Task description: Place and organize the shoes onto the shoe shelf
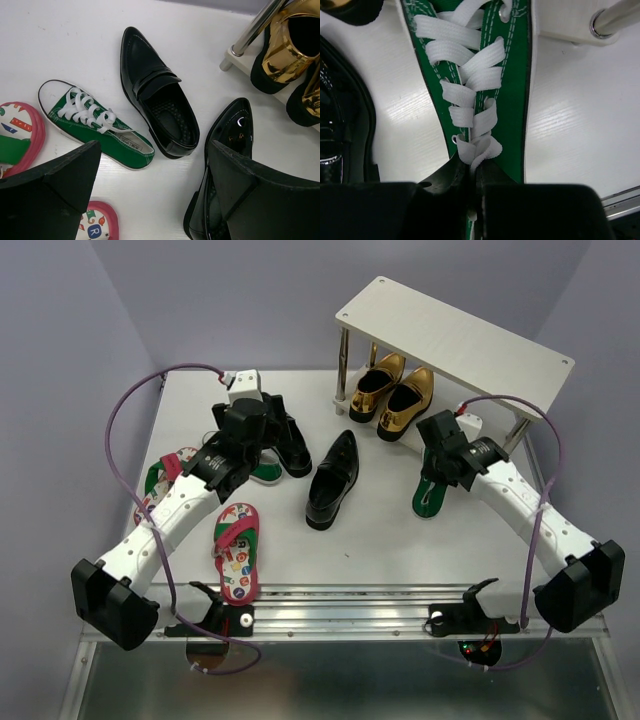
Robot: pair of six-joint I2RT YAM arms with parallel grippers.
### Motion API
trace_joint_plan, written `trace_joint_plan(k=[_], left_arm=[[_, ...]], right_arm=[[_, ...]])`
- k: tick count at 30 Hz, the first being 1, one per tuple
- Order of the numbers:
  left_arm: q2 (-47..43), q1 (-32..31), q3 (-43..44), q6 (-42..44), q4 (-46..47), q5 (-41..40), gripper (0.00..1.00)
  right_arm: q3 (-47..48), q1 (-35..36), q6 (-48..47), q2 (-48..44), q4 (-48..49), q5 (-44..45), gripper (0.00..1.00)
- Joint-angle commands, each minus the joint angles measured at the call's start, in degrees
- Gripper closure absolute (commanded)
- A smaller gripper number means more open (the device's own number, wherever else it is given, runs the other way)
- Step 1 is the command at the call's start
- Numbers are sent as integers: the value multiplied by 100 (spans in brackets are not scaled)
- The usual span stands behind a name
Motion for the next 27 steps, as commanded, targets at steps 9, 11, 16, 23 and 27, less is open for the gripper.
trace_joint_plan(k=[9, 11, 16, 23, 27], left_arm=[[-502, 55, -141, 343, 2, -368, 1], [-563, 63, -150, 395, -33, -412, 1], [-704, 90, -220, 422, -59, -447, 1], [-783, 99, -212, 484, -147, -465, 1], [-827, 116, -256, 475, -104, -456, 1]], right_arm=[[973, -940, -312, 769, 1134, 249, 99], [1078, -1002, -268, 970, 1161, 433, 99], [1044, -1125, -110, 1191, 1451, 662, 99], [868, -1248, -144, 1262, 1776, 646, 99], [413, -1248, -223, 1025, 2118, 295, 99]])
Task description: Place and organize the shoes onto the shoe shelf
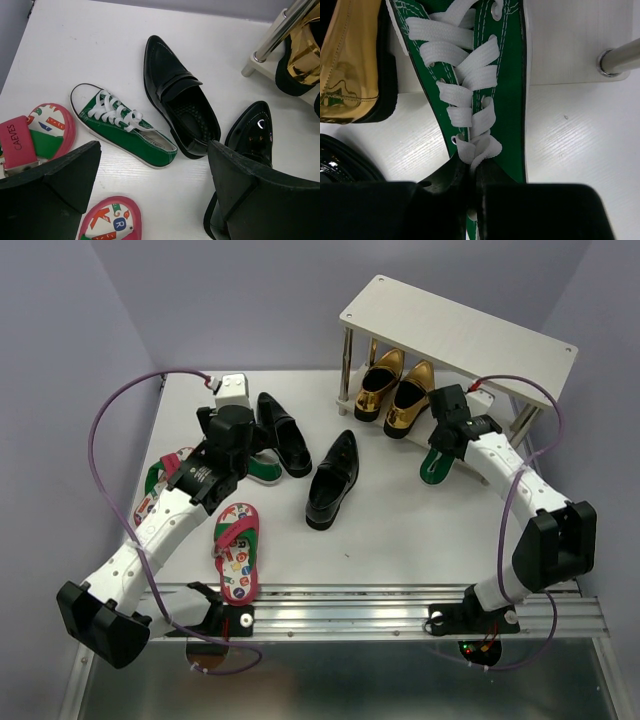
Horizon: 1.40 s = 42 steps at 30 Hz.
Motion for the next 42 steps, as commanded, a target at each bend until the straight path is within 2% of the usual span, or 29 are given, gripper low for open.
trace_joint_plan(k=[1, 6, 12, 22, 24, 25, 27, 29, 31, 42], left_arm=[[-233, 33, -96, 53, 91, -115, 1], [-180, 42, -140, 9, 109, -27, 1], [-189, 33, -245, -35, 153, -10, 1], [30, 42, -219, -123, 214, 192, 1], [92, 42, -193, -175, 223, 254, 1], [127, 42, -184, -184, 214, 298, 1], [154, 42, -184, -219, 214, 324, 1], [180, 42, -175, -219, 206, 342, 1], [180, 42, -158, -211, 197, 325, 1], [329, 42, -131, -175, 214, 280, 1]], right_arm=[[-547, -105, -31, -481, 989, -80, 99], [-1374, -105, -277, -999, 1429, -291, 99], [-2227, -105, -199, -1606, 1368, -818, 99], [-2791, 457, 126, -1757, 937, -1285, 98], [-2853, 589, 249, -1652, 902, -1268, 91], [-2879, 694, 328, -1625, 859, -1267, 78], [-2905, 818, 416, -1555, 788, -1189, 69], [-2923, 1002, 548, -1581, 665, -1101, 49], [-2967, 1108, 706, -1703, 516, -1030, 40], [-3231, 2180, 1875, -2381, -354, -679, 22]])
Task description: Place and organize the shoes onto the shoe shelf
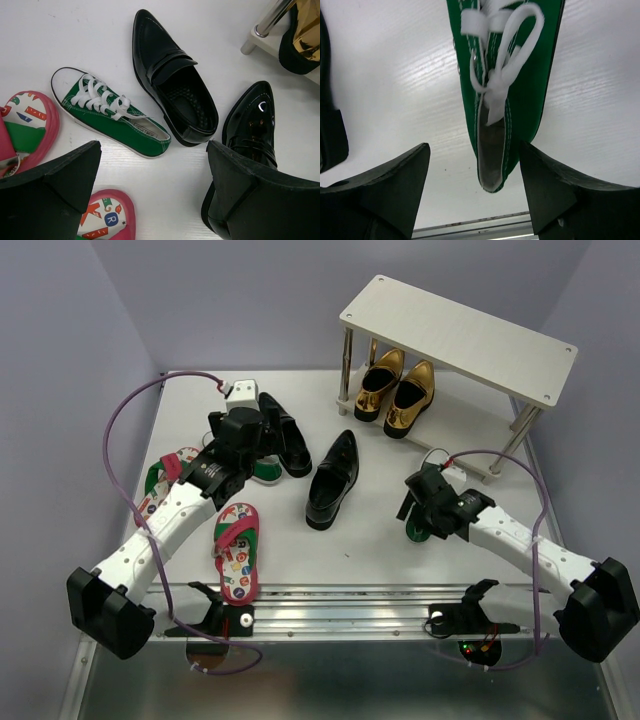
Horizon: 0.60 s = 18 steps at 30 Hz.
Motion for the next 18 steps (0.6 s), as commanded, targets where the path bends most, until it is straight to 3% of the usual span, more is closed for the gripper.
trace_joint_plan(k=[1, 5, 9, 16, 18], left_arm=[[74, 42, 81, -18, 186, -39, 1], [162, 42, 98, -27, 212, 23, 1], [188, 33, 133, -1, 195, 41, 1], [232, 33, 125, 79, 221, 14, 1], [258, 42, 142, 87, 221, 32, 1]], right_arm=[[11, 499, 771, -60, -449, 432, 22], [81, 720, 992, 300, -546, 634, 23], [143, 870, 1343, 591, -704, 906, 30], [-68, 870, 1721, 459, -713, 1381, 51], [-112, 870, 1757, 494, -713, 1443, 61]])
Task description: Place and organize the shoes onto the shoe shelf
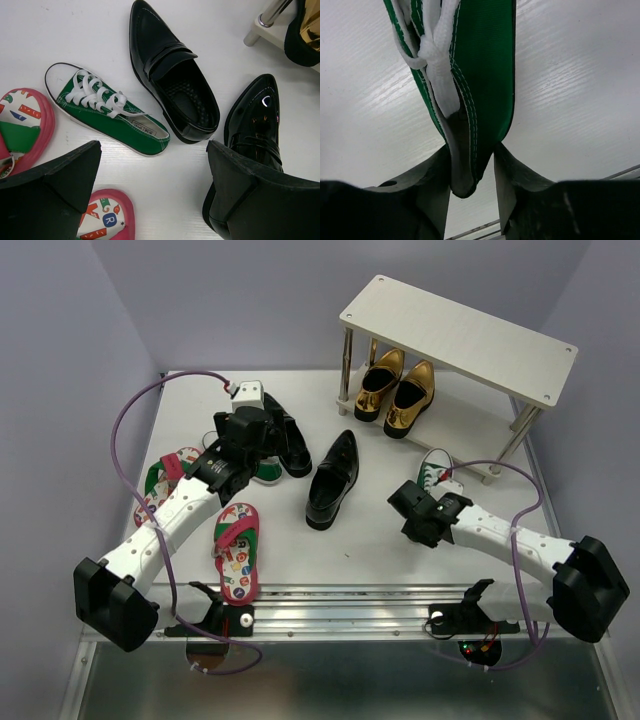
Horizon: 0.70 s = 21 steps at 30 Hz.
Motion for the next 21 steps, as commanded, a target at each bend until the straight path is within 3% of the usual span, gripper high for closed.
trace_joint_plan(k=[1, 2, 5, 15, 21], left_arm=[[11, 33, 160, 70, 186, -34, 1], [20, 33, 160, 61, 177, -25, 1], [38, 42, 177, 43, 169, 1, 1], [91, 33, 309, 26, 160, 10, 1], [214, 42, 423, 17, 160, 80, 1]], right_arm=[[-71, 39, 358, -81, -50, 649, 66], [-53, 39, 367, -80, -59, 667, 82], [52, 39, 227, -142, -147, 746, 99], [1571, 92, -371, -765, -1227, 1203, 99], [2108, 92, -521, -705, -1386, 1239, 99]])
